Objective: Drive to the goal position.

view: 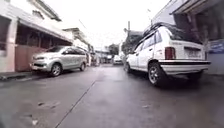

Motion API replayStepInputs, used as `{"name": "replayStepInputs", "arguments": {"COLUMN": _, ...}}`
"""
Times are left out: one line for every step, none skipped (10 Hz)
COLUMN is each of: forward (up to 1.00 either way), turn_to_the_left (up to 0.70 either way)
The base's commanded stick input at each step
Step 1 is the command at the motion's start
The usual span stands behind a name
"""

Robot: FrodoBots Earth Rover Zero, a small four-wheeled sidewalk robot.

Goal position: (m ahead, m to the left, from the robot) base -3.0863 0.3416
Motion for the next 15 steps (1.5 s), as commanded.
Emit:
{"name": "replayStepInputs", "arguments": {"forward": 1.0, "turn_to_the_left": 0.0}}
{"name": "replayStepInputs", "arguments": {"forward": 1.0, "turn_to_the_left": 0.0}}
{"name": "replayStepInputs", "arguments": {"forward": 1.0, "turn_to_the_left": 0.03}}
{"name": "replayStepInputs", "arguments": {"forward": 1.0, "turn_to_the_left": 0.27}}
{"name": "replayStepInputs", "arguments": {"forward": 1.0, "turn_to_the_left": 0.16}}
{"name": "replayStepInputs", "arguments": {"forward": 1.0, "turn_to_the_left": 0.0}}
{"name": "replayStepInputs", "arguments": {"forward": 1.0, "turn_to_the_left": 0.0}}
{"name": "replayStepInputs", "arguments": {"forward": 1.0, "turn_to_the_left": 0.0}}
{"name": "replayStepInputs", "arguments": {"forward": 1.0, "turn_to_the_left": 0.0}}
{"name": "replayStepInputs", "arguments": {"forward": 1.0, "turn_to_the_left": 0.27}}
{"name": "replayStepInputs", "arguments": {"forward": 1.0, "turn_to_the_left": 0.27}}
{"name": "replayStepInputs", "arguments": {"forward": 1.0, "turn_to_the_left": 0.0}}
{"name": "replayStepInputs", "arguments": {"forward": 1.0, "turn_to_the_left": 0.0}}
{"name": "replayStepInputs", "arguments": {"forward": 1.0, "turn_to_the_left": 0.0}}
{"name": "replayStepInputs", "arguments": {"forward": 1.0, "turn_to_the_left": 0.0}}
